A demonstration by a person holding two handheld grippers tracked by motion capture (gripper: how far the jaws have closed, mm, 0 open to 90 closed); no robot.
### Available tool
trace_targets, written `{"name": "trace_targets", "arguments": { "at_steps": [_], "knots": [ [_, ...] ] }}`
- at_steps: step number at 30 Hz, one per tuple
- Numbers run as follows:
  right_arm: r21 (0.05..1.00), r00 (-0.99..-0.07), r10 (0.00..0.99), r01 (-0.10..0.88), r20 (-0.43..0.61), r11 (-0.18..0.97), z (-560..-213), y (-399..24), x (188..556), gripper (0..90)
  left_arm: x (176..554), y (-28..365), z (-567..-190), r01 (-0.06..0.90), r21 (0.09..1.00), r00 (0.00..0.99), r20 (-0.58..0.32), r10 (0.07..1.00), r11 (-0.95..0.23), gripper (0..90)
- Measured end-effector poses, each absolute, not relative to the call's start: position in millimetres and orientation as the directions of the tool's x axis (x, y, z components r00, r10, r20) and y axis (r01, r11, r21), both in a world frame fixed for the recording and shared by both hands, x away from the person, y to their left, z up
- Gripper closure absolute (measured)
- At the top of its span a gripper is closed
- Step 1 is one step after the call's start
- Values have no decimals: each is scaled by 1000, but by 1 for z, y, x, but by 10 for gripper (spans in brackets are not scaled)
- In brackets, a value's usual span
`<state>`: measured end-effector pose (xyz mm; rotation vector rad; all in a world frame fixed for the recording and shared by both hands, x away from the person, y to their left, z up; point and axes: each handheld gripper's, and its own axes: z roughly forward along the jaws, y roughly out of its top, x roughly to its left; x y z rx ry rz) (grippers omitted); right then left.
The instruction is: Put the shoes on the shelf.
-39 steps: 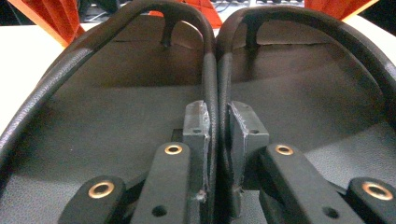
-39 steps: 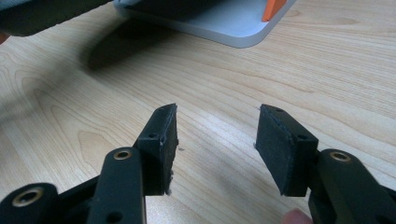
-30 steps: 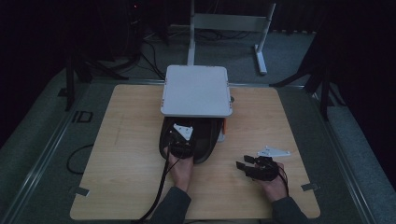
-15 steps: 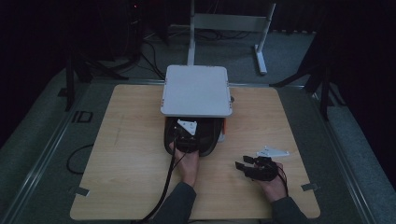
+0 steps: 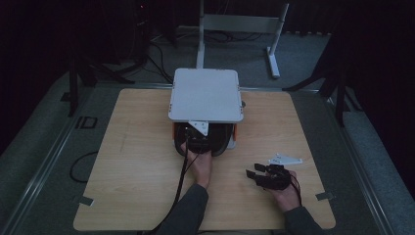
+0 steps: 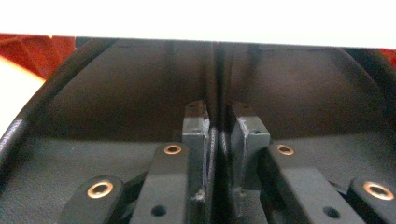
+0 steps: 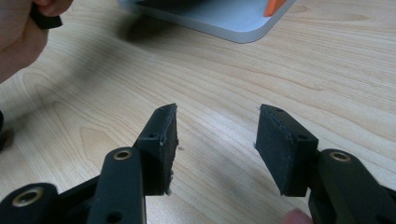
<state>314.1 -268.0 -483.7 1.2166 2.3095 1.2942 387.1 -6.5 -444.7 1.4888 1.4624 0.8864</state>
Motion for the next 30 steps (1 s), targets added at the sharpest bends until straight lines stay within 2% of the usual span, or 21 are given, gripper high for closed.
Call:
{"name": "trace_targets", "arguments": {
  "at_steps": [30],
  "knots": [
    [794,-629,754,550,189,260,-482,-269,313,478,424,-17,-443,334,942,27,-60,998,47,762]
  ]
}}
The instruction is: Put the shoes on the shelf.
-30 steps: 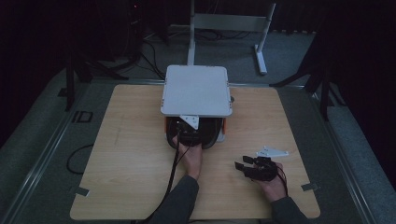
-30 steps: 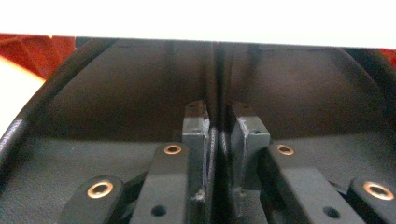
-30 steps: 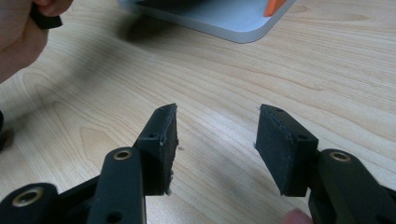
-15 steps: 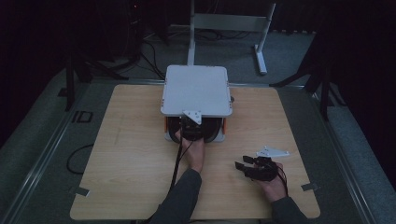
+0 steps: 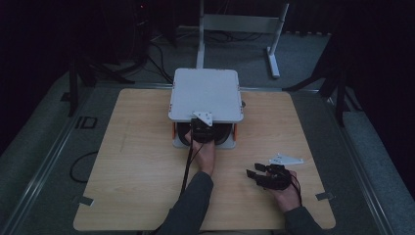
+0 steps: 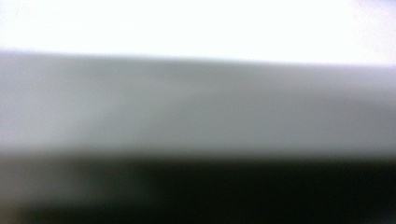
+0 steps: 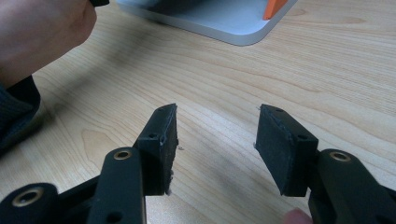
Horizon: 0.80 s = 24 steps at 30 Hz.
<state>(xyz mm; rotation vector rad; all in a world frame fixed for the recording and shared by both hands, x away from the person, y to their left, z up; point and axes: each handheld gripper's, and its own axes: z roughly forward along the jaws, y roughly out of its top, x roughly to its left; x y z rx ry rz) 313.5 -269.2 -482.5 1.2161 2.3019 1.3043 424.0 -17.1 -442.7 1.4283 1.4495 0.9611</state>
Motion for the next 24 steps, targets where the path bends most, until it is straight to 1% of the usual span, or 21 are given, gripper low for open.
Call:
{"name": "trace_targets", "arguments": {
  "at_steps": [6,8,9,11,12,13,15,16,22,24],
  "knots": [
    [796,-629,754,548,189,258,-482,-269,313,478,427,-19,-444,323,945,26,-52,998,41,762],
    [796,-630,753,547,188,259,-482,-269,313,477,429,-19,-446,339,940,34,-49,998,35,746],
    [796,-631,753,547,188,259,-482,-269,313,476,429,-19,-449,352,935,37,-48,998,32,726],
    [796,-631,752,548,191,258,-482,-269,313,474,427,-19,-451,368,930,30,-33,999,19,636],
    [797,-631,752,546,189,258,-482,-269,313,474,426,-18,-452,370,929,40,-37,998,20,618],
    [797,-631,752,546,191,256,-482,-269,312,474,425,-15,-453,374,927,65,-53,996,25,612],
    [797,-631,752,547,191,256,-482,-269,312,474,423,-12,-454,385,922,67,-60,996,30,579],
    [797,-631,752,546,189,258,-482,-269,312,474,422,-9,-455,392,919,71,-78,994,44,567],
    [797,-632,752,545,187,260,-482,-268,312,473,410,-1,-457,409,912,129,-66,990,8,510],
    [797,-632,752,545,186,261,-482,-269,312,473,405,3,-455,412,911,146,-58,987,-7,477]
  ]
}}
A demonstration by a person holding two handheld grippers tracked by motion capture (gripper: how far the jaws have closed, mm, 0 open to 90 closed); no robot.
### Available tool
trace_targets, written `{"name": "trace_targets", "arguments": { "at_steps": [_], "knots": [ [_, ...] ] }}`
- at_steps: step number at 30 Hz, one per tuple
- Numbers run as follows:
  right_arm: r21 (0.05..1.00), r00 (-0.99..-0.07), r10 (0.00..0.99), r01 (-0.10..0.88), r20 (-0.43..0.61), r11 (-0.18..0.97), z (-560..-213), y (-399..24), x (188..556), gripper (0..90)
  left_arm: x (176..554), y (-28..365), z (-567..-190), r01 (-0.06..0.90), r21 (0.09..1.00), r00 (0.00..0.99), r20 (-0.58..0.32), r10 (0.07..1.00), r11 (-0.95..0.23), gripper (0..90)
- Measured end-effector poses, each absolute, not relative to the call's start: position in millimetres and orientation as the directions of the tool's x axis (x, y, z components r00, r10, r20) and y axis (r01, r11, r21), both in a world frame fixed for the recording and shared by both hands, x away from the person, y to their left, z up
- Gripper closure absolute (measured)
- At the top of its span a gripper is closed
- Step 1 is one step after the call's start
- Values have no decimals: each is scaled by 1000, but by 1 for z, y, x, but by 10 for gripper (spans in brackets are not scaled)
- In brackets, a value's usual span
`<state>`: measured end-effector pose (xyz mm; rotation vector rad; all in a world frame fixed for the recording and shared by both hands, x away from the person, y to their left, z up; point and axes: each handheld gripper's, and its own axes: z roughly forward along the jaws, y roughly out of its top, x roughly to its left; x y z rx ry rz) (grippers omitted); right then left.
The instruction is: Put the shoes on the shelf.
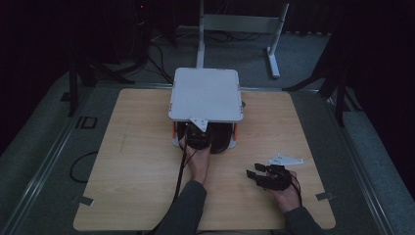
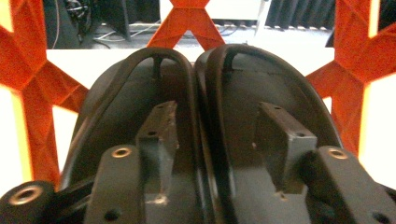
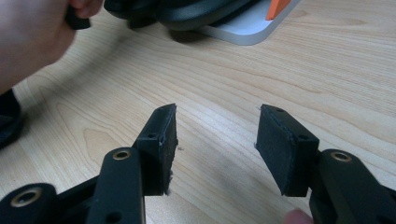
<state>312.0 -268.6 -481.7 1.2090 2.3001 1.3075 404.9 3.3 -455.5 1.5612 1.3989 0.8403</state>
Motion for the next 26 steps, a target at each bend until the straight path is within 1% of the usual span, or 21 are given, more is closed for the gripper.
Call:
{"name": "trace_targets", "arguments": {
  "at_steps": [6,9,12,19,22,26],
  "knots": [
    [796,-633,752,546,185,263,-482,-268,312,470,390,22,-450,427,904,210,-67,975,-30,466],
    [796,-633,753,543,180,267,-482,-268,312,470,385,30,-448,434,899,245,-56,968,-58,463],
    [796,-633,753,544,180,267,-482,-268,312,470,378,37,-448,437,893,291,-25,956,-109,462],
    [796,-630,756,544,180,264,-482,-269,312,470,357,56,-449,434,879,400,8,916,-198,462],
    [797,-623,760,547,184,255,-481,-272,313,470,346,66,-452,429,869,438,40,898,-248,462],
    [799,-615,767,547,183,248,-479,-276,315,470,331,91,-459,438,853,476,49,878,-285,451]
  ]
}}
